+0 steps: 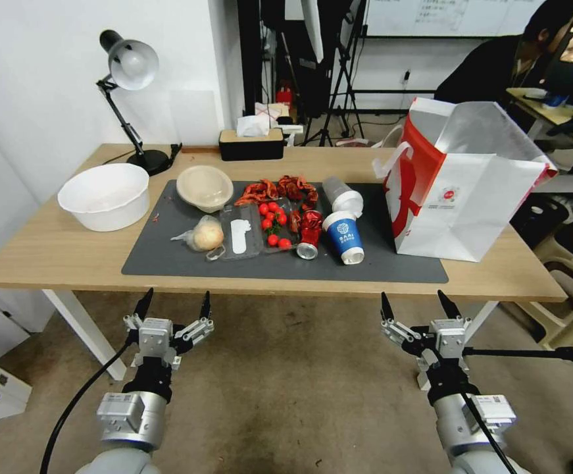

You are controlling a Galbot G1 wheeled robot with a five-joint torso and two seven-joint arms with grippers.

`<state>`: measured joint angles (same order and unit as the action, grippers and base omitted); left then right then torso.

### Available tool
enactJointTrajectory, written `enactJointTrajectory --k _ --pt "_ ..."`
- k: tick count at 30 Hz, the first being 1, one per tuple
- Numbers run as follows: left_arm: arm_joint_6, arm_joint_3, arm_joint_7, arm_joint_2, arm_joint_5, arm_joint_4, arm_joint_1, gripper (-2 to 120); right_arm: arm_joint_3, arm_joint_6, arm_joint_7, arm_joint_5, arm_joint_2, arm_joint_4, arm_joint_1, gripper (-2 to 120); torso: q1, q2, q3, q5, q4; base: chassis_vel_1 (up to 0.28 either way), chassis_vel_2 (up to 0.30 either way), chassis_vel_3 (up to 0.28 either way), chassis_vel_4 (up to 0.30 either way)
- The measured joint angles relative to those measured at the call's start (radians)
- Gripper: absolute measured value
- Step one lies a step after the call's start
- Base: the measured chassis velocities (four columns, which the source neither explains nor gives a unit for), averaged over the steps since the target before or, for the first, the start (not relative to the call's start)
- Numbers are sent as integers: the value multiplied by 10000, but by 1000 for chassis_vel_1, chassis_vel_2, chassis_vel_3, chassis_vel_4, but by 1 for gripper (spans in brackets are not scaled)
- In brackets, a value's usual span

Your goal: Pick up the trash from the table and place it into the takeout bag.

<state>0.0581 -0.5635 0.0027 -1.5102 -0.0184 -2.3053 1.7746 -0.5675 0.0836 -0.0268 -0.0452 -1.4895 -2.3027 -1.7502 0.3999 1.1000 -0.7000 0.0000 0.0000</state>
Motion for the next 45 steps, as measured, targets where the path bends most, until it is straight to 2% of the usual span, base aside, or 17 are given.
enactJointTrajectory --k 1,3,4,7,8,9,10,11,12,23,27,35,42,45 --pt "0 0 0 0 0 0 0 100 0 0 0 0 0 0 0 100 0 0 0 0 0 0 0 0 0" --pt "524 -125 27 -98 -170 -62 -223 100 -127 554 -190 -300 70 -21 333 100 1 0 -1 2 0 0 0 0 0" --pt "1016 -238 52 -190 -326 -122 -424 100 -252 1092 -377 -597 137 -49 656 100 1 -1 -1 1 0 0 0 0 0" --pt "1440 -339 71 -267 -459 -170 -600 100 -347 1528 -522 -828 190 -70 912 100 1 0 -1 1 0 0 0 0 0" --pt "1930 -460 92 -361 -611 -226 -827 100 -473 2106 -718 -1140 261 -95 1252 100 1 -1 0 1 0 0 0 0 0" --pt "1930 -460 92 -361 -611 -226 -827 100 -473 2106 -718 -1140 261 -95 1252 100 1 -1 0 1 0 0 0 0 0" --pt "1999 -480 99 -370 -655 -229 -874 100 -568 2493 -858 -1398 324 -111 1523 100 2 -1 -1 2 -2 0 0 0 0" --pt "2145 -531 100 -404 -722 -229 -945 100 -576 2459 -864 -1578 398 -56 1646 100 2 -1 -1 -1 -1 0 0 0 0" --pt "2597 -726 124 -549 -979 -220 -1254 100 -485 2176 -816 -1965 570 147 1848 100 1 -1 -1 5 -2 0 0 0 0" --pt "2467 -816 196 -590 -1052 -130 -1307 100 -24 1570 -639 -2917 1153 601 2327 100 1 -1 -1 0 -1 0 0 0 0" --pt "2146 -821 265 -627 -929 -74 -1208 100 795 1127 -390 -3880 2065 1627 3527 100 1 -1 -1 2 1 0 0 0 0" --pt "2112 -478 488 -518 -853 106 -1365 100 1006 1148 -510 -4432 2491 2240 4181 100 1 -1 -2 0 -7 0 0 0 0" --pt "1931 -402 552 -560 -650 144 -1242 100 2078 1519 -982 -5007 2788 3859 5803 100 2 -1 -2 2 0 0 0 0 0" --pt "1924 -410 552 -565 -637 132 -1233 100 2171 1532 -992 -5066 2791 3966 5931 100 2 -1 -1 1 0 0 0 0 0"
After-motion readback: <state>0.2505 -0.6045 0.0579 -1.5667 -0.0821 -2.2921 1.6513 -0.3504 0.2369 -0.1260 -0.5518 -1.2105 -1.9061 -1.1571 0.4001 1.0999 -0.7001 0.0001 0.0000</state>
